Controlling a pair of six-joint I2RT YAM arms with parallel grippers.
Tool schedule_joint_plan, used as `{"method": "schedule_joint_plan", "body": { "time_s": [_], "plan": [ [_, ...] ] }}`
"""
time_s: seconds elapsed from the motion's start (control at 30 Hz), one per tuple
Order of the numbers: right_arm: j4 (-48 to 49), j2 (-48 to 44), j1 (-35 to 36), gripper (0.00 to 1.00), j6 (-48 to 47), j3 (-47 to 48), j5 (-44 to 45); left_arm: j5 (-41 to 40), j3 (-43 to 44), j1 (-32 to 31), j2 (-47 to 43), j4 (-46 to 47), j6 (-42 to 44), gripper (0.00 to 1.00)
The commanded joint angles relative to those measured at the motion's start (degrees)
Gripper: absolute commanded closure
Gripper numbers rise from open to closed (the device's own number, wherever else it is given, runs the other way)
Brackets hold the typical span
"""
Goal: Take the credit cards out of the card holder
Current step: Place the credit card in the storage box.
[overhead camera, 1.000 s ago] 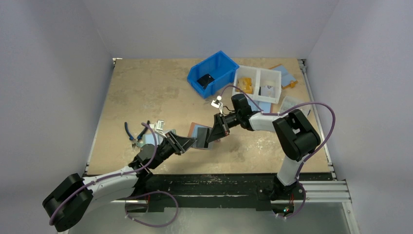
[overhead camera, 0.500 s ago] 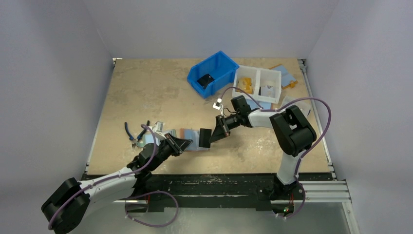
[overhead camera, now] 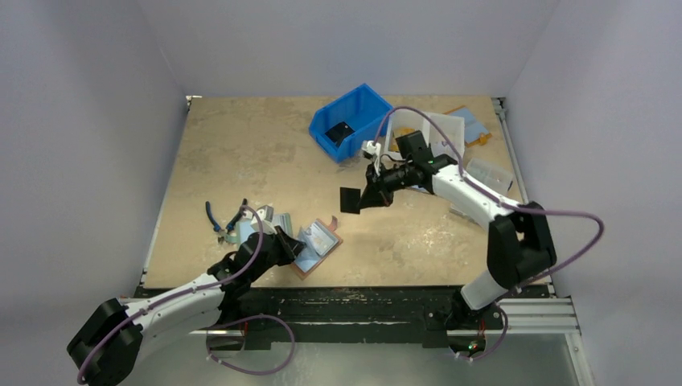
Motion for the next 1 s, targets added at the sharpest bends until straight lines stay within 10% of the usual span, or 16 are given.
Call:
{"method": "schedule_joint_plan", "body": {
  "time_s": [0.0, 0.7, 0.83, 0.97],
  "plan": [
    [-3.55, -7.39, -0.36, 1.0, -9.5, 4.7, 14.27, 3.97, 4.83, 0.27, 0.88, -2.88, 4.51, 1.0],
    [8.84, 30.33, 5.61, 1.0, -36.04, 51.47, 68.02, 11.5, 8.04, 0.52, 8.88, 2.87, 6.09, 1.0],
    [3.63, 34.33, 7.75, 0.52, -37.99, 54.58, 68.75, 11.82, 9.04, 0.67, 9.36, 2.19, 6.79, 1.0],
    [2.39, 29.42, 7.74, 0.34, -32.95, 53.03, 61.85, 12.53, 9.39, 0.62, 9.34, 3.54, 6.78, 1.0]
  ]
}}
